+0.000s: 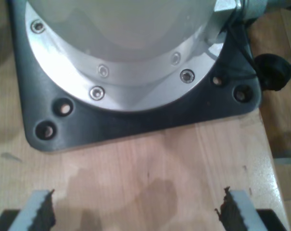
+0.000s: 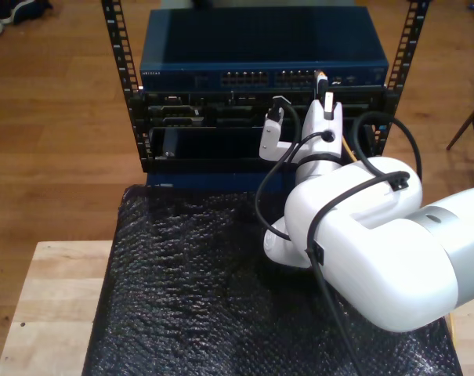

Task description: Grab the cable and plug it in

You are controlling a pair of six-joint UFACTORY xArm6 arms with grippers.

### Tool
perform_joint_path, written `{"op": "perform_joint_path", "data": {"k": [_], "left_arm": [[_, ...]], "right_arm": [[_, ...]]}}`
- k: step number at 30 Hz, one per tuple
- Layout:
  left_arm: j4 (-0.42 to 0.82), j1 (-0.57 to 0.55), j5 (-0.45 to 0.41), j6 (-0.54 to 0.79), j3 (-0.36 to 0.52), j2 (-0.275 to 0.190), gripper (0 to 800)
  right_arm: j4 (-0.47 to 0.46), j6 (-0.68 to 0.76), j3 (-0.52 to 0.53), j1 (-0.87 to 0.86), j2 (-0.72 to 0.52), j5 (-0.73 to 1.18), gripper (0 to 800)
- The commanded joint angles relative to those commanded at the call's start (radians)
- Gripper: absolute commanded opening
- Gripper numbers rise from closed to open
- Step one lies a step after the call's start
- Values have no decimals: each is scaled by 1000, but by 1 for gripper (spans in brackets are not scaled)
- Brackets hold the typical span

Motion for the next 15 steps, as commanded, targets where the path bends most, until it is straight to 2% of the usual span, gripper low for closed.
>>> {"op": "perform_joint_path", "data": {"k": [15], "left_arm": [[0, 0, 0, 0, 0, 0, 800]], "right_arm": [[0, -2, -38, -6, 21, 6, 0]]}}
